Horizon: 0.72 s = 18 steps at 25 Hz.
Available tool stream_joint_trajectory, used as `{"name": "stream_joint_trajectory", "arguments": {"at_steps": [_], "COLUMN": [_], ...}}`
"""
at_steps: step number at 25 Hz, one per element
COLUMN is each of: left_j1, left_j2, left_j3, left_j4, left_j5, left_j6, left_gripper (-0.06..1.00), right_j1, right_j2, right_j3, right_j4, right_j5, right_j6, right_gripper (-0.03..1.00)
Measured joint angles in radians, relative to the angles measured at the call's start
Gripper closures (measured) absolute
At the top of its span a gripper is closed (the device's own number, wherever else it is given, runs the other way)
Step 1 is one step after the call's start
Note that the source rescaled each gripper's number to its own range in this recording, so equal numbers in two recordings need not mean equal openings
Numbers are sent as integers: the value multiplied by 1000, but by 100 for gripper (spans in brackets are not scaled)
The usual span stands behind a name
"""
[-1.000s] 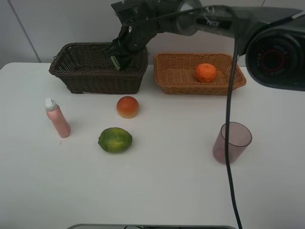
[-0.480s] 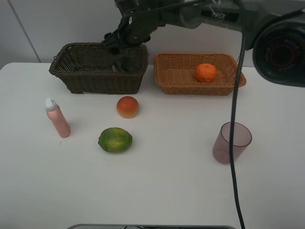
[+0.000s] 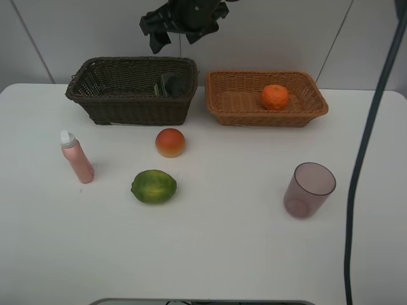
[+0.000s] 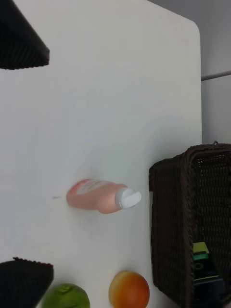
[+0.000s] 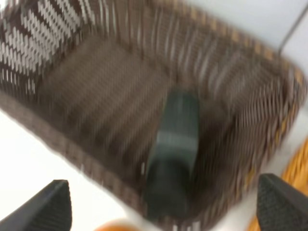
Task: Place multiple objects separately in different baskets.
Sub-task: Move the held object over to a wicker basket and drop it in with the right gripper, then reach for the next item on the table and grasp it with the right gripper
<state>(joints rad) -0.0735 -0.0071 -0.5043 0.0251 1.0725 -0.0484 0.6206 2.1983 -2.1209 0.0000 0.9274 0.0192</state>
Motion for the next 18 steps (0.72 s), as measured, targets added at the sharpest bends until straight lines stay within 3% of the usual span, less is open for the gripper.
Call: {"name": "stream_joint_trajectory", "arguments": {"at_steps": [3, 6, 9, 18], "left_j1": [0, 0, 0, 0], "left_j2": [0, 0, 0, 0], "left_j3": [0, 0, 0, 0], "left_j4": [0, 0, 0, 0], "left_j5": [0, 0, 0, 0], "left_j6": [0, 0, 0, 0], "left_gripper": [-6, -6, -6, -6], "right_j1": [-14, -38, -72, -227], "right_j2": [-24, -79, -168, -486], "right_j3": [15, 96, 239, 801], "right_j4": [-12, -54, -96, -123], "right_j5": [153, 217, 210, 52], "right_j6": [16, 38, 59, 72], "right_gripper": [1, 1, 1, 1]}}
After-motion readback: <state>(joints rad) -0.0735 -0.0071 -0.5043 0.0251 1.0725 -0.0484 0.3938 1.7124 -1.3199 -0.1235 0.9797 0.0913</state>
